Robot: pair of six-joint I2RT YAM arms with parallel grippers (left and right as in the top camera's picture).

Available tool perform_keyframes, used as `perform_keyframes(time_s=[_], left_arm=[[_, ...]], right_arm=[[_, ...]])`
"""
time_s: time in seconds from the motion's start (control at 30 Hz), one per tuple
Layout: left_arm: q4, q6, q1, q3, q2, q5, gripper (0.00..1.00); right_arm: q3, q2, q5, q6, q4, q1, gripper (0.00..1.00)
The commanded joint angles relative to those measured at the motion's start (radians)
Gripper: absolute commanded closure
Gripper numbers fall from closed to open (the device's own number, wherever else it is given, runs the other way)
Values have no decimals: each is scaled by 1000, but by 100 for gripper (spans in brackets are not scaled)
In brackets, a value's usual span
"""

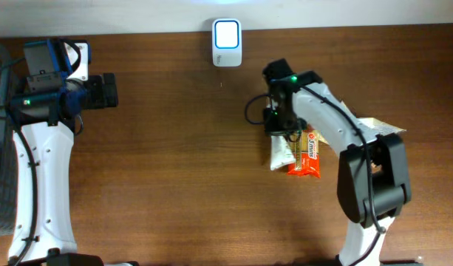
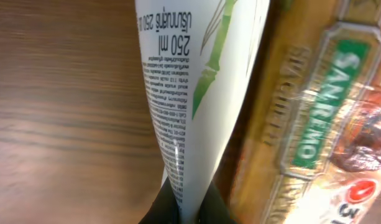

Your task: Scan the item barcode

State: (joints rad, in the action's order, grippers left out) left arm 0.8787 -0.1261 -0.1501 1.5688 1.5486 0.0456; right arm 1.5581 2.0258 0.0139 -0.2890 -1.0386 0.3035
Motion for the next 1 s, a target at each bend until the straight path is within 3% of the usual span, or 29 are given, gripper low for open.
perform_keyframes(time_s=[0.0,0.13,0.17,0.23,0.27,0.47,0.67,0.77,0.8,0.97], left_arm=[[-2,8,-5,0,1,4,1],[-2,8,-5,0,1,4,1],[-2,8,-5,0,1,4,1],[-2,8,-5,0,1,4,1],[-2,9,-5,0,1,4,1],[-2,8,-5,0,1,4,1],[-2,8,-5,0,1,4,1],[-2,8,-5,0,1,4,1],[-2,8,-5,0,1,4,0],[-2,8,-5,0,1,4,1]], right_arm=[[-45,-20,-3,-15,3,-95,96],[-56,-20,2,-14,-13,-190,96],[-56,-20,13,3,-16,-201,89],[-56,-20,49,56,-21,-206,52],[-56,-21,55,56,-24,-206,43],[66,-111,55,92,-135,-206,34],[206,-434,69,98,-270,-174,33],[206,-641,61,98,-319,-119,14],[206,-711,62,98,-346,-102,1],[206,-932,61,98,-380,-90,1]])
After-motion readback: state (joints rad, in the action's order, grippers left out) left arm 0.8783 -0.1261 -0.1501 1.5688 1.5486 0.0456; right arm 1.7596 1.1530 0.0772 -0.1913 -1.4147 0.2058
